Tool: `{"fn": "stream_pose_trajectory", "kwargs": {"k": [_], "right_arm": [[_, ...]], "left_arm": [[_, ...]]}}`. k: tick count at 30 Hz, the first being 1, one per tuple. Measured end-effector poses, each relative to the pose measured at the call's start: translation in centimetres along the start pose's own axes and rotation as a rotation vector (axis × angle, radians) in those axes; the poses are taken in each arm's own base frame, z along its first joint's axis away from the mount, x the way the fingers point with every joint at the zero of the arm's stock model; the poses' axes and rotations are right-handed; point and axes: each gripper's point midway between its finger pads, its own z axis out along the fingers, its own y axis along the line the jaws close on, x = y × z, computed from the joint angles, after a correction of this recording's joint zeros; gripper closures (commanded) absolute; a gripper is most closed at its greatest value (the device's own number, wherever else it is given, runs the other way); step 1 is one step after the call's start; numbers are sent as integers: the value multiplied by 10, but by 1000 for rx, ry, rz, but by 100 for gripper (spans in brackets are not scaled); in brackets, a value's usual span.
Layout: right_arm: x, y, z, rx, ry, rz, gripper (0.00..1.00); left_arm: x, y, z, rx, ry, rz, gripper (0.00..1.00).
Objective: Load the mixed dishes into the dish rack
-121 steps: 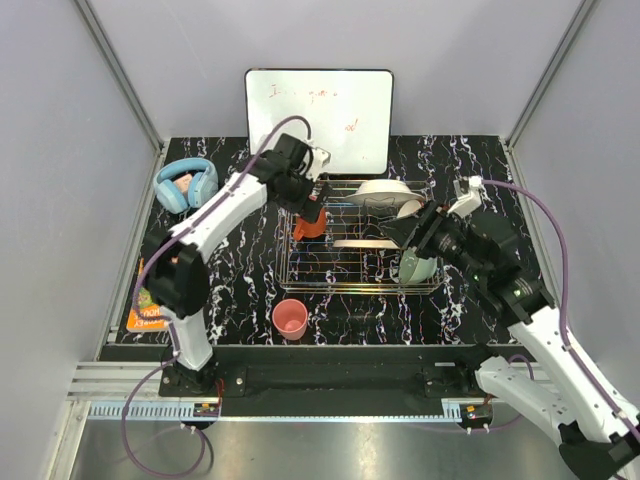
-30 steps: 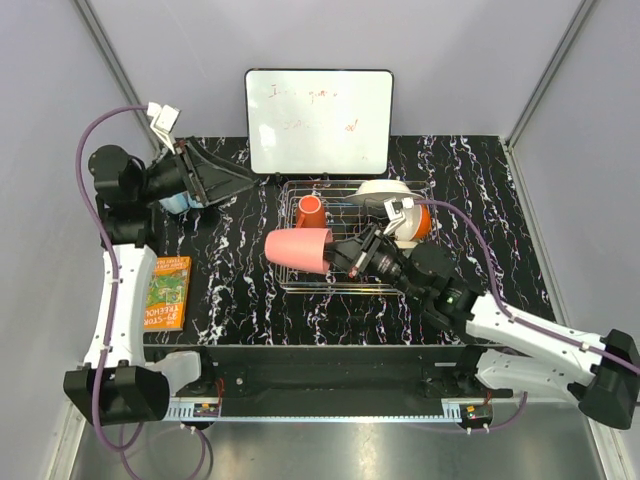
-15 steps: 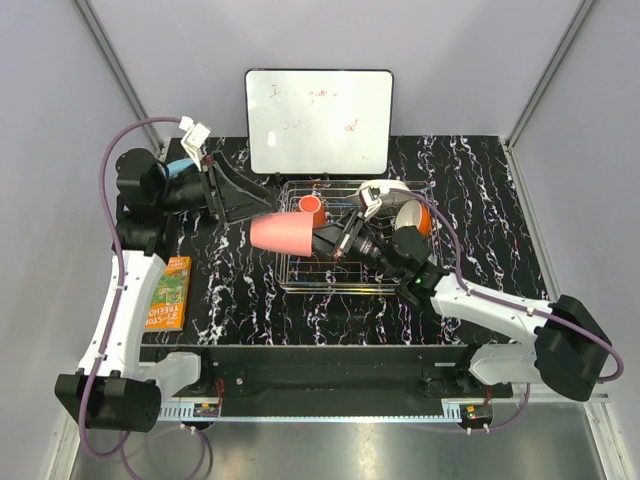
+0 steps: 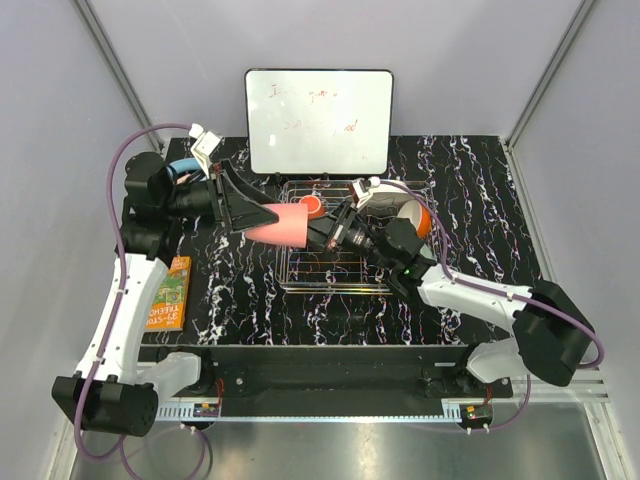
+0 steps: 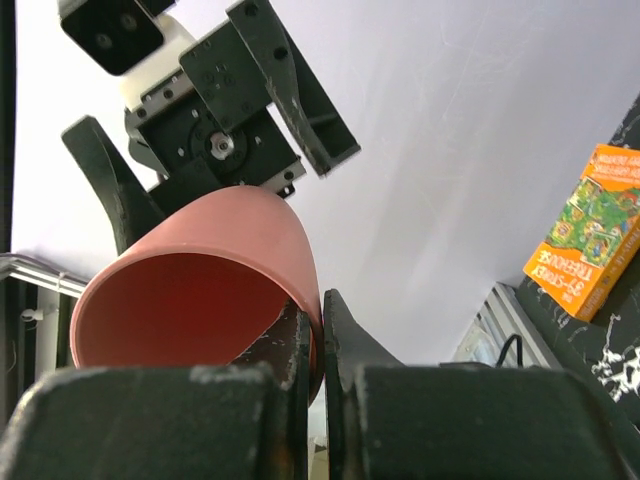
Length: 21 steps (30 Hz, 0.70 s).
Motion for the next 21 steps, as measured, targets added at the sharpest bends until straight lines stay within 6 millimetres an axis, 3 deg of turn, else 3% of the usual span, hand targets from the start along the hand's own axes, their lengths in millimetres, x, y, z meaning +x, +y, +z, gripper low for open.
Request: {"fn": "stream_pose_trajectory", "kwargs": {"k": [15, 21], "right_arm": [[-19, 8, 18, -79, -21, 19, 100], [-17, 4, 19, -73, -11, 29, 100]], "left_arm": [[11, -11, -2, 45, 40, -40, 2], [11, -12, -2, 45, 39, -39, 16]]}}
